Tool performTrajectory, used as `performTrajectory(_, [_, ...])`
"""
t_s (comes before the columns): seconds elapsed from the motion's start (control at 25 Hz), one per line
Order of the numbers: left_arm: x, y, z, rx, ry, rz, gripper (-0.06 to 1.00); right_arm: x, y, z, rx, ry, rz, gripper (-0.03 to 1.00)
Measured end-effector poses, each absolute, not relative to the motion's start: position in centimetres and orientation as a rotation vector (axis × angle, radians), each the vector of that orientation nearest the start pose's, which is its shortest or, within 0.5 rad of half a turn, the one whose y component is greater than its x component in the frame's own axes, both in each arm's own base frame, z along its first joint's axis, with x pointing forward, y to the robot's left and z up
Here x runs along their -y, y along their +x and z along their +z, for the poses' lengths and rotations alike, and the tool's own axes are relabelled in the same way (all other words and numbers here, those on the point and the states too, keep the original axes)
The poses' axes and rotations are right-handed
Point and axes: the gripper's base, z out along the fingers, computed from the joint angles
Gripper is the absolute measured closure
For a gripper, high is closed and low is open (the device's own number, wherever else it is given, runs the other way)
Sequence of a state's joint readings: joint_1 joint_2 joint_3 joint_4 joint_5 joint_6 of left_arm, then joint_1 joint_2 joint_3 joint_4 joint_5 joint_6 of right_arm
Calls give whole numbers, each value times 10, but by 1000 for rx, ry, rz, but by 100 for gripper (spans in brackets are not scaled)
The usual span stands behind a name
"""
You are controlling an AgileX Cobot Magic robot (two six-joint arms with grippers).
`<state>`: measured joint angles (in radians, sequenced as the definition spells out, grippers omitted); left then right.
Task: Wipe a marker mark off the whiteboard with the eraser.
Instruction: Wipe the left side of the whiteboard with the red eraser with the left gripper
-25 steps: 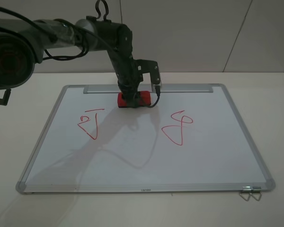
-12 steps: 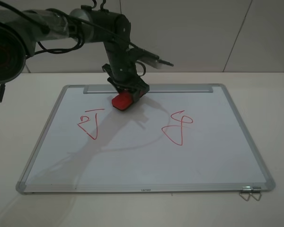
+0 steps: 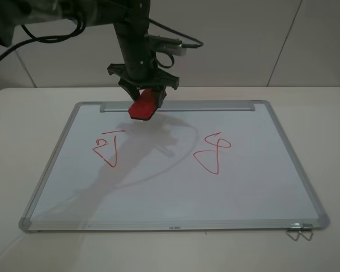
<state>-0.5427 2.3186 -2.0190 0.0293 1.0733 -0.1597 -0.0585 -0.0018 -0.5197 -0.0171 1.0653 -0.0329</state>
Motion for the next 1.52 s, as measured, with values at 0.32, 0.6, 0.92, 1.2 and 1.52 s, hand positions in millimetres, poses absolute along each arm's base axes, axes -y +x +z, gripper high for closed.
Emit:
performTrajectory(0.32, [241, 423, 194, -2865, 512, -12, 37, 1, -8, 282, -2028, 27, -78, 26])
performTrajectory(0.6, [235, 424, 194, -2867, 510, 67, 37, 1, -8, 282, -2028, 27, -78, 26])
performTrajectory(0.92, [226, 429, 194, -2863, 539, 78, 37, 1, -8, 282, -2028, 27, -78, 26])
performTrajectory(1.2, [228, 429, 194, -2858, 561, 36, 37, 1, -8, 282, -2028, 27, -78, 26])
performTrajectory(1.52, [227, 430, 194, -2866, 550, -29, 37, 1, -8, 282, -2028, 27, -78, 26])
